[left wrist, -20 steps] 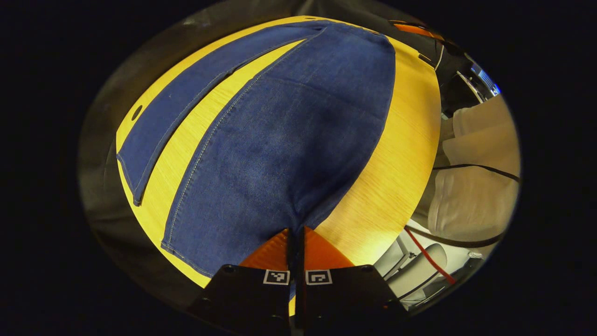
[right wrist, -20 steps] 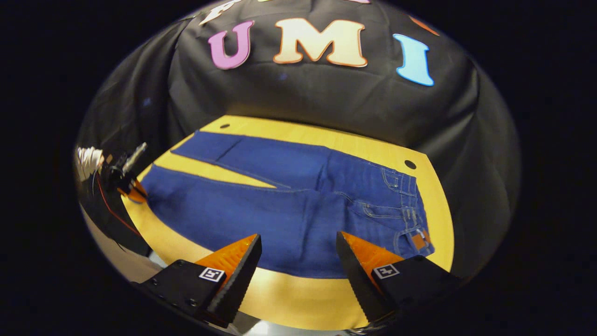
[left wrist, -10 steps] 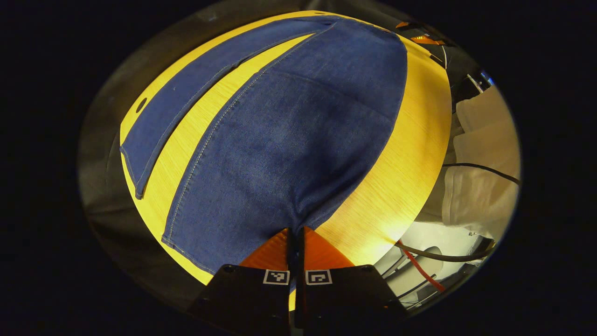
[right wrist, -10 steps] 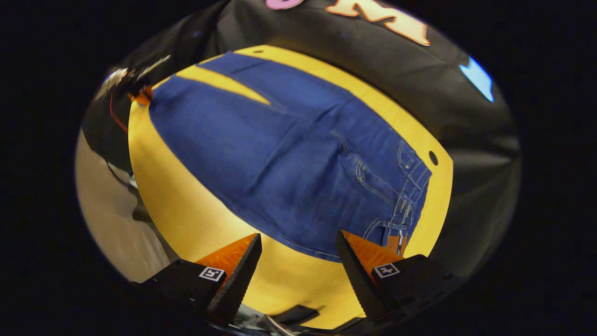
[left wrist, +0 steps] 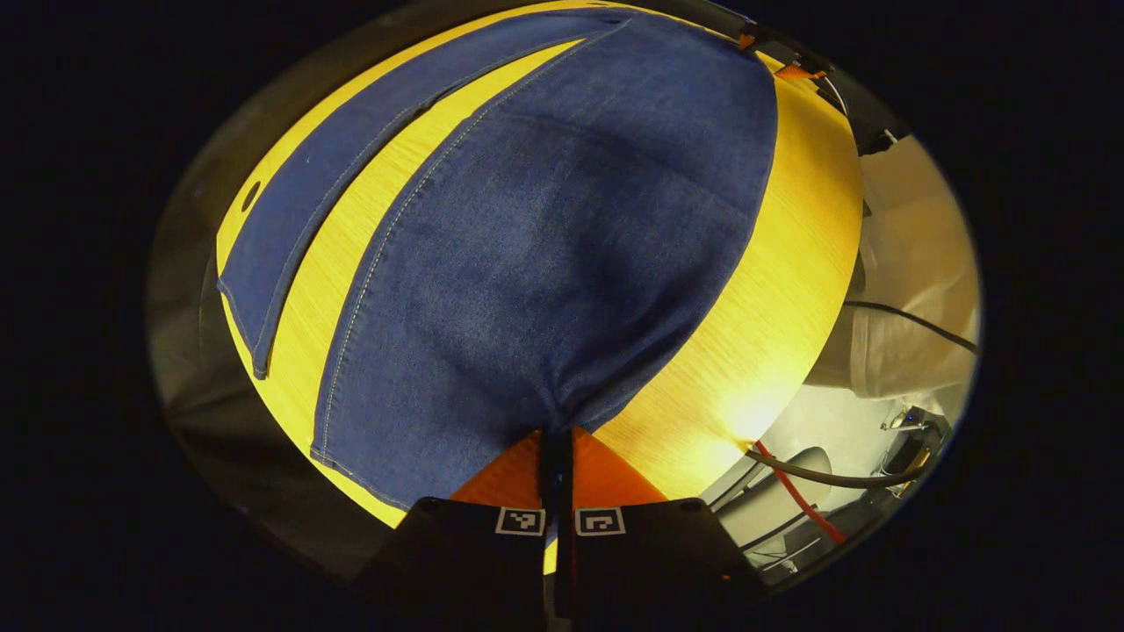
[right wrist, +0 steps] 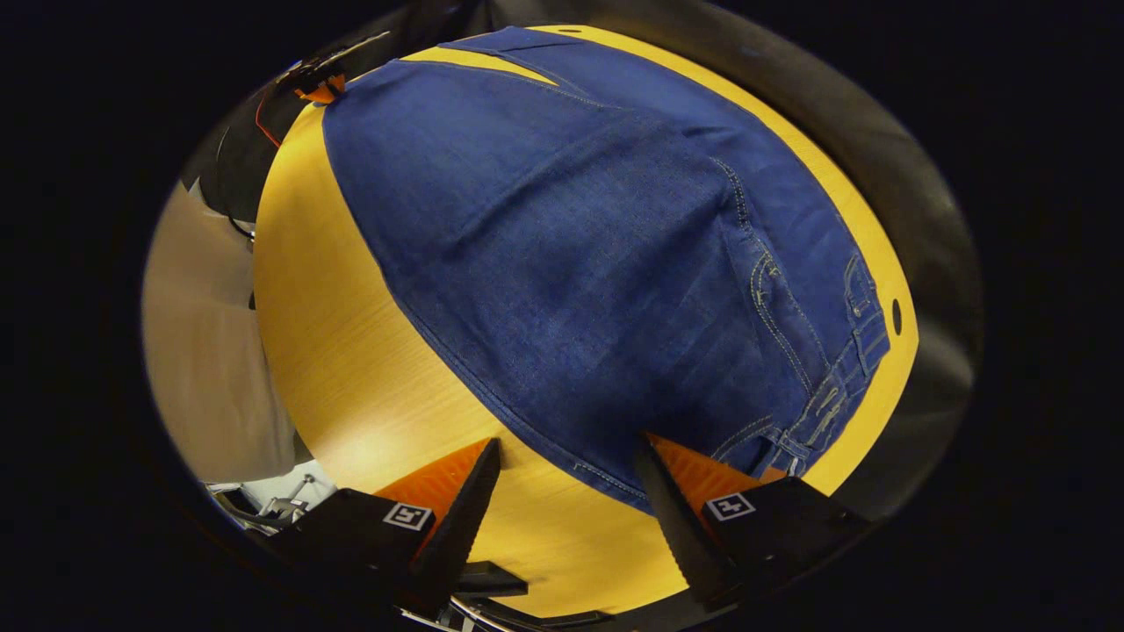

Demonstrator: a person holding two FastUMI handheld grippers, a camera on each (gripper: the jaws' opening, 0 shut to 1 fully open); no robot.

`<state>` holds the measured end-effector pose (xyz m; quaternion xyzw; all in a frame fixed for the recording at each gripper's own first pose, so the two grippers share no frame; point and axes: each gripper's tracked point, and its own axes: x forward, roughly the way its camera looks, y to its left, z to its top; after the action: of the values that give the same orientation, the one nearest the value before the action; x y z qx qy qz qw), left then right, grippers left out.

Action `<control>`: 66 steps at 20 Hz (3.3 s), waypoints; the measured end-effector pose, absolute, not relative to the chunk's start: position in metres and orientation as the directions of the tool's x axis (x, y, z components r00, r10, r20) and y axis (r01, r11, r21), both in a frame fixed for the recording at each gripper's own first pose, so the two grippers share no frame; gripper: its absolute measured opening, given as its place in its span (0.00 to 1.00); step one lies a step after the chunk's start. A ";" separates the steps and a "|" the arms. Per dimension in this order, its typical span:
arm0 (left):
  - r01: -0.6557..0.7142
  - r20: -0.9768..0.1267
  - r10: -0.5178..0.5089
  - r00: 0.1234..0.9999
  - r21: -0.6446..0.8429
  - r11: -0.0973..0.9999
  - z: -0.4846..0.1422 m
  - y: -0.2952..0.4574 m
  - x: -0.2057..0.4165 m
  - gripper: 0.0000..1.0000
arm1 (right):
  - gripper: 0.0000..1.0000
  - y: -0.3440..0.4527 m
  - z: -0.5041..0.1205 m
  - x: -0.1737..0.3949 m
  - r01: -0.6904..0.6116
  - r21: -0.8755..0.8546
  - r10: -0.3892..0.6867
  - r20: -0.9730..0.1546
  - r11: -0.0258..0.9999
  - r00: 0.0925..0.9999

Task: Grasp the waist and the cuffs of the jeans and fold them to make the two legs overlap; first hold the waist and fold one-third of the jeans toward the cuffs, then hold the cuffs and fold the remaining one-third in the same direction to finish folding.

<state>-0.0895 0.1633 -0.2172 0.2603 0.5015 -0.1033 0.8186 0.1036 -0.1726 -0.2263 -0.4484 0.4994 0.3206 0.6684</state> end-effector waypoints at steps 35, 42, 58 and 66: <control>0.555 -0.986 0.083 0.147 0.152 0.818 -0.140 0.180 -0.149 0.00 | 0.03 -0.119 -0.145 0.160 -0.630 -0.221 0.032 -0.930 0.744 0.365; 0.581 -0.969 0.216 0.122 0.246 0.775 -0.077 0.206 -0.122 0.00 | 0.03 -0.095 -0.088 0.215 -0.595 -0.238 0.036 -0.911 0.767 0.411; 0.616 -0.811 0.487 0.326 0.572 0.542 0.017 0.300 0.113 0.00 | 0.03 -0.074 -0.079 0.424 -0.344 -0.207 0.041 -0.805 0.916 0.592; 0.523 -0.765 0.484 0.424 0.644 0.559 -0.045 0.317 0.177 0.01 | 0.12 -0.081 -0.133 0.463 -0.348 -0.245 0.007 -0.809 0.905 0.587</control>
<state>0.1774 0.3170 -0.0451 0.4696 0.5363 -0.0138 0.7012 0.4630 -0.0812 -0.1326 -0.1925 0.4426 0.1018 0.8699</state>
